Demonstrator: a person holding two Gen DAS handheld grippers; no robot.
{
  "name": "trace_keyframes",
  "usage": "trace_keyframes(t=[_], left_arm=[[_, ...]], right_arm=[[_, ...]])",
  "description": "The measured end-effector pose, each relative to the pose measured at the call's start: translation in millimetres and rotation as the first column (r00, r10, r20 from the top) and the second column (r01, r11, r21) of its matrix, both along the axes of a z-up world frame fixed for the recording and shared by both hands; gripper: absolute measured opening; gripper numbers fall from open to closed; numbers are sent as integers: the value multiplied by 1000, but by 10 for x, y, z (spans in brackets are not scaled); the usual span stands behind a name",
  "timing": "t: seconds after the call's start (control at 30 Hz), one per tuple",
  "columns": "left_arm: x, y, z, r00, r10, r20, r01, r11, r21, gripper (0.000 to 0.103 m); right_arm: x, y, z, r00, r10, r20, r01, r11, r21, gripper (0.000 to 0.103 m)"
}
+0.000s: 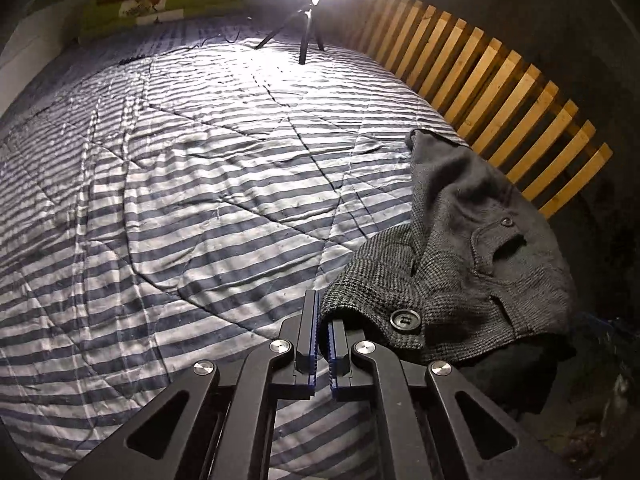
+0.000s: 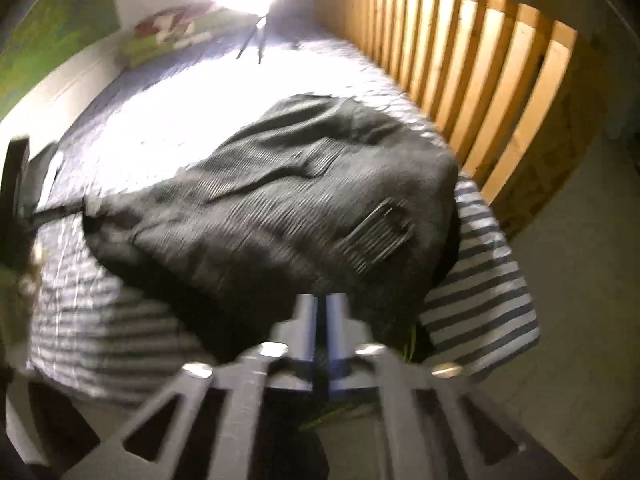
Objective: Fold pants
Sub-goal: 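Grasp the jacket hem with the left tool while the right tool holds another edge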
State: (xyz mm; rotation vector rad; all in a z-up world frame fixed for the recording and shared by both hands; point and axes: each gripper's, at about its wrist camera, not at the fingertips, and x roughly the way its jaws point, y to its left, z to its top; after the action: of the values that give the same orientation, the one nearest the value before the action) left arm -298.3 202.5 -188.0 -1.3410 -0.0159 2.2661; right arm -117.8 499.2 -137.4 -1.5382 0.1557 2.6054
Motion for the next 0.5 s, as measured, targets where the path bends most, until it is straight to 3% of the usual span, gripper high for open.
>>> trace_keyframes(t=[0.07,0.17,0.33,0.37,0.4,0.43,0.5], left_arm=[[9,-2,-7,1000,4,2,-4,1000,-1,3],[-1,-6,-6,1000,8,5,-8,1000,5,3],[-2,-6,36,1000,5,-2,-5,1000,7,3],[-8,-1,54,1000,5,-2,-5,1000,10,3],[-14,7,78,1000,2,-5,-2,1000,11,2],[-23,14,116,1000,0,-11,0,1000,11,2],[-67,63,243,999,-14,-29,14,1000,19,2]], right_arm=[[65,-152,-16,999,50,-17,-49,998,48,66],[82,-353,-109,996,93,-6,-91,980,179,66],[18,-246,-290,999,27,34,-36,961,273,65],[6,-176,-303,999,4,36,-15,958,285,59],[-1,-85,-296,999,-16,36,6,963,269,33],[-9,14,-278,998,-37,44,26,972,232,21],[-33,228,-136,997,-81,20,78,987,140,7]])
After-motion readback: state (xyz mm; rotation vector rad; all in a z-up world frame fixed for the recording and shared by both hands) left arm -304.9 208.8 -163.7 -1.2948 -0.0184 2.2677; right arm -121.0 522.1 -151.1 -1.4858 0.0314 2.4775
